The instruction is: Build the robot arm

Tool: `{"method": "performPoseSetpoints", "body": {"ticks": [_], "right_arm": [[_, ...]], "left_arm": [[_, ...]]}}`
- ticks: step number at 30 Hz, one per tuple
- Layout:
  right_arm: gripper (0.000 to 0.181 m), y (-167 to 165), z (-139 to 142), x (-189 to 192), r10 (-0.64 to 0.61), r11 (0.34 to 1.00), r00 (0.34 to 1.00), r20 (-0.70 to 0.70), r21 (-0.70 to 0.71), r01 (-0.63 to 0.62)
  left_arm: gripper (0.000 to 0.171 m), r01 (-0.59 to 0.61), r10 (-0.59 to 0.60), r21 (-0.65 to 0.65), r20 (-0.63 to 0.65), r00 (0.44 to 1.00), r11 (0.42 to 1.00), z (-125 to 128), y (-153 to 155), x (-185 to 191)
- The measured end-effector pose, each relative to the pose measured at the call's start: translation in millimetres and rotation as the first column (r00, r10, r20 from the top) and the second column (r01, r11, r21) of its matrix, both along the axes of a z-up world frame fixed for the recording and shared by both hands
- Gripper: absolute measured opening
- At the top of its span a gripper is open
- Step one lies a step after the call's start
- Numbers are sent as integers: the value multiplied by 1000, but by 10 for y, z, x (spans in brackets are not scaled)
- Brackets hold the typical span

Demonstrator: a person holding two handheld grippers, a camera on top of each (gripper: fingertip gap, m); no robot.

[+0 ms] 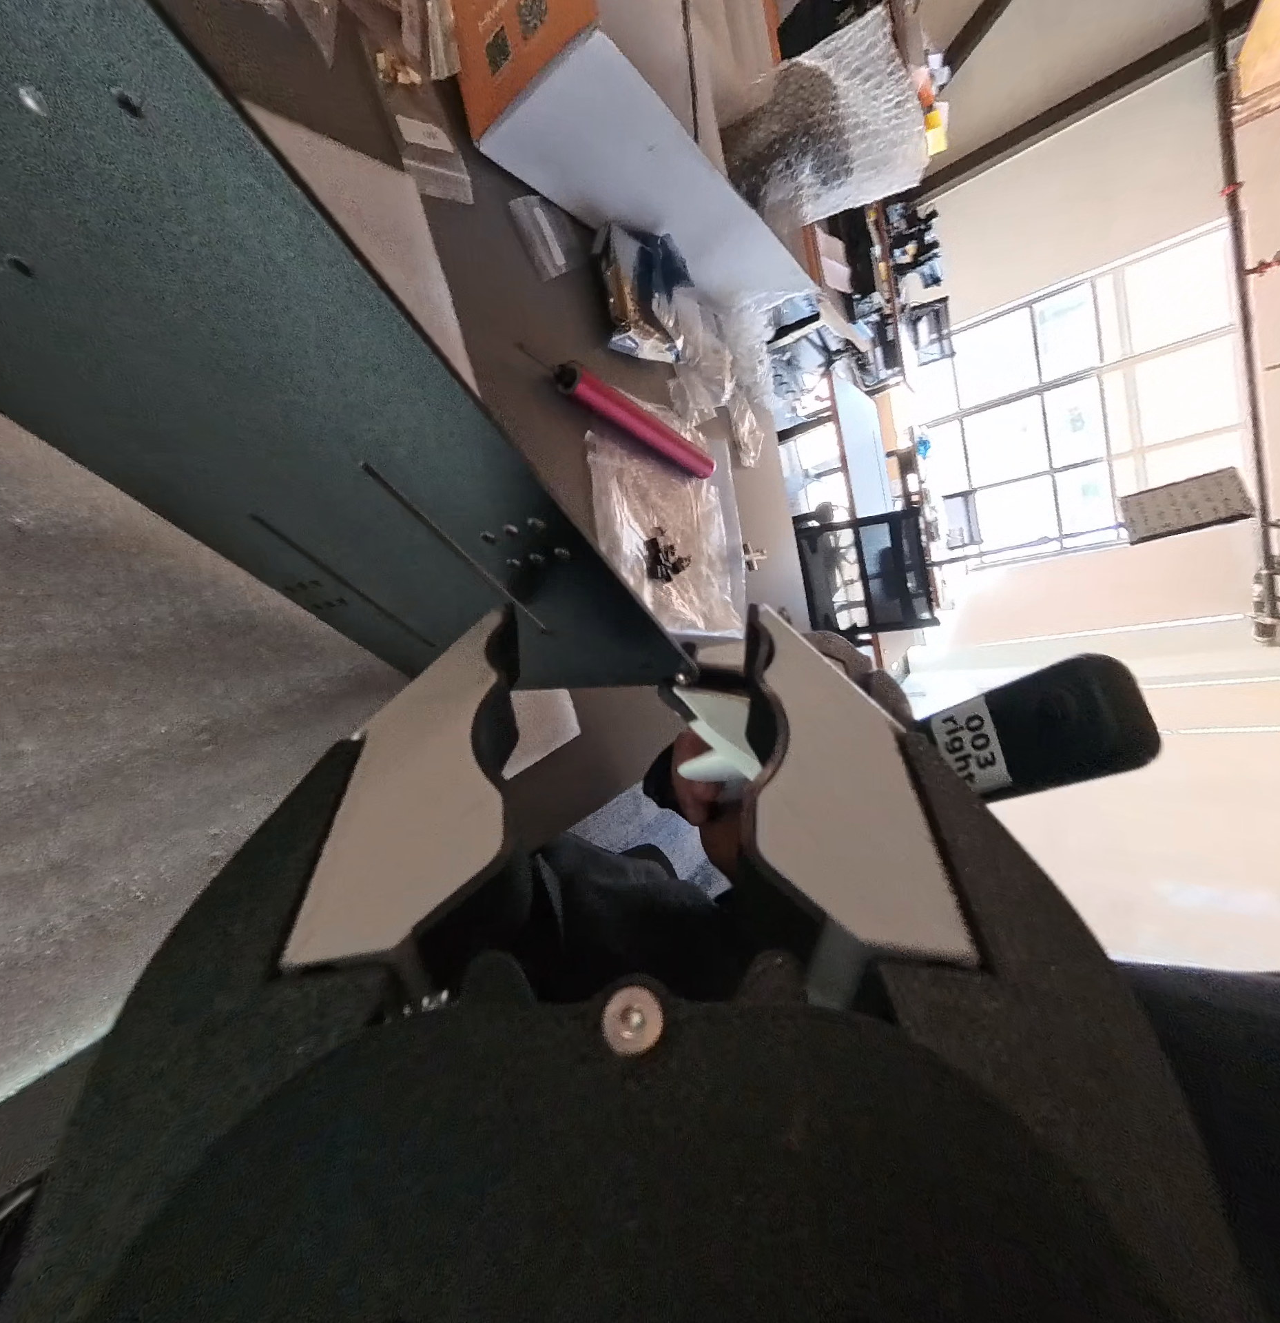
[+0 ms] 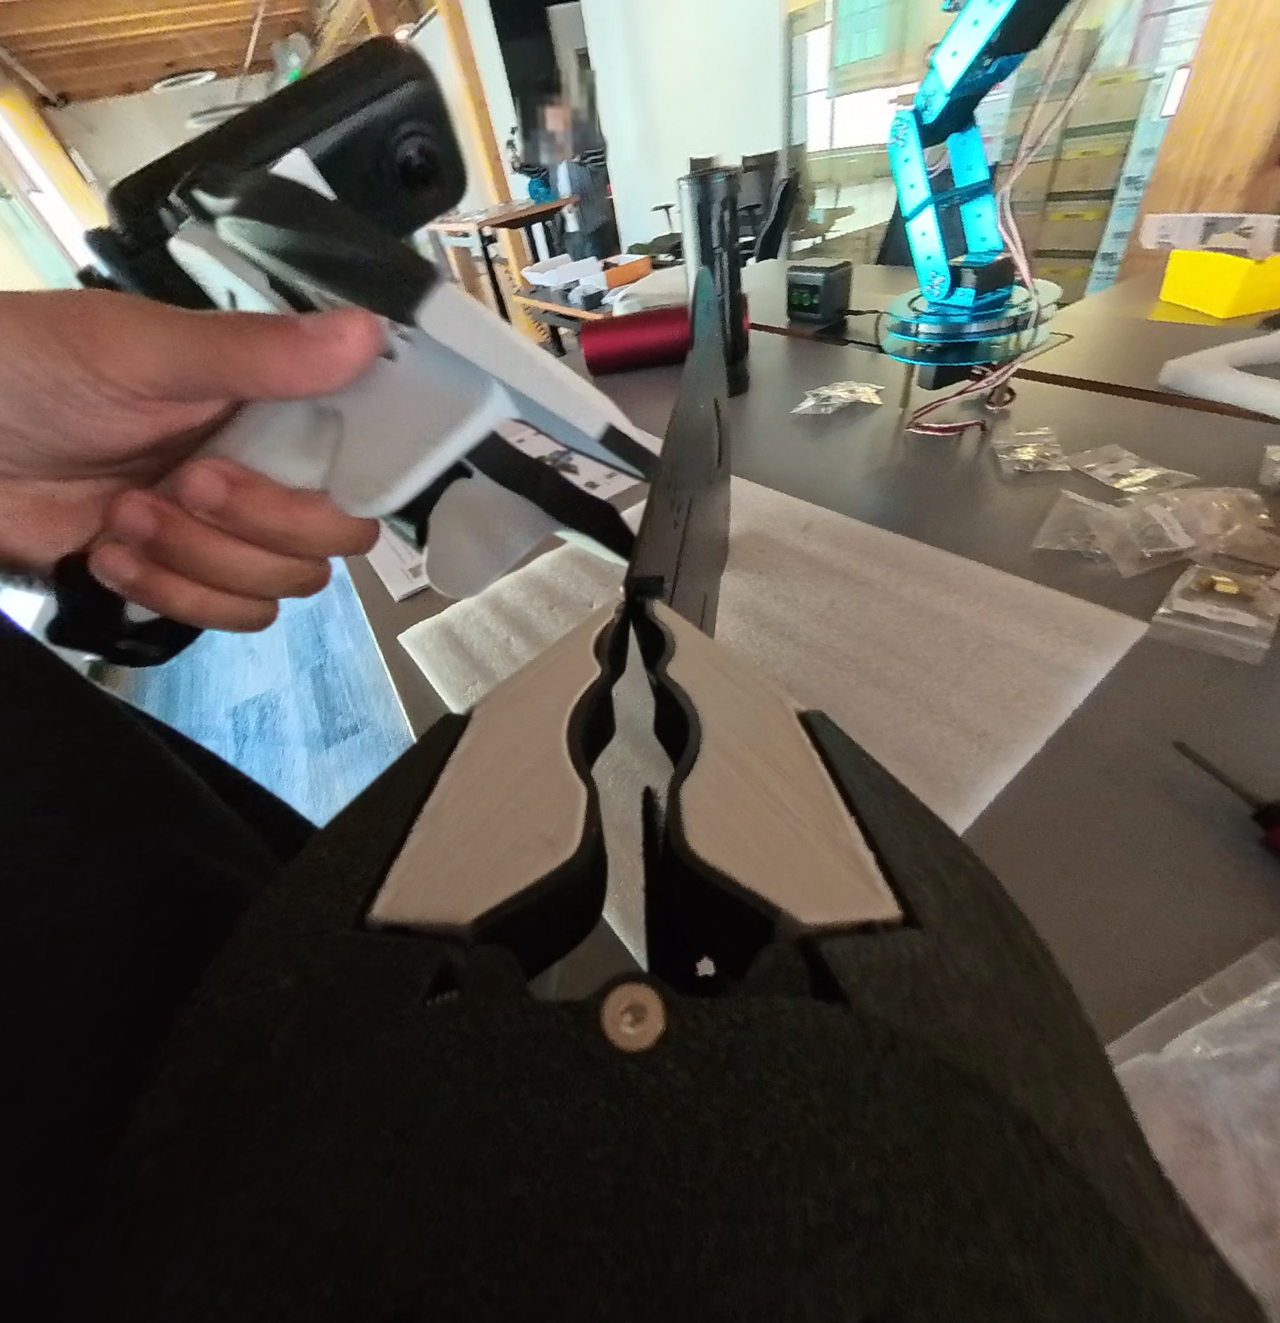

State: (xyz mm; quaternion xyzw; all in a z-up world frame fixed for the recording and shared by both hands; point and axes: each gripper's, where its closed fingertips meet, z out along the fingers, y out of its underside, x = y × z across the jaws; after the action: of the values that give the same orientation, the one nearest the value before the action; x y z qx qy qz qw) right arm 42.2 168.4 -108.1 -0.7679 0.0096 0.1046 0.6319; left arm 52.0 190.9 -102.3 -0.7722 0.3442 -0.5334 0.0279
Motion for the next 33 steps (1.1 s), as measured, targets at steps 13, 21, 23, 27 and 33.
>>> {"method": "performPoseSetpoints", "body": {"ticks": [13,21,23,27,33], "right_arm": [[2,-4,-5,-77,140,990,985,102,-3,-140],[1,-22,-9,-66,225,973,966,125,23,-229],[2,-25,-7,-55,248,967,963,107,26,-252],[2,-21,-4,-54,272,960,955,118,40,-278],[16,-59,-7,-78,351,926,919,178,82,-370]], "left_arm": [[26,-31,31,4,-308,951,1000,-108,-17,-44],[22,-118,28,-129,-551,834,985,-233,-36,-6],[20,-125,53,-88,-569,821,988,-234,-33,2],[16,-139,61,-72,-642,764,988,-234,-31,-10],[11,-105,36,-43,-755,655,993,-242,-40,-6]]}}
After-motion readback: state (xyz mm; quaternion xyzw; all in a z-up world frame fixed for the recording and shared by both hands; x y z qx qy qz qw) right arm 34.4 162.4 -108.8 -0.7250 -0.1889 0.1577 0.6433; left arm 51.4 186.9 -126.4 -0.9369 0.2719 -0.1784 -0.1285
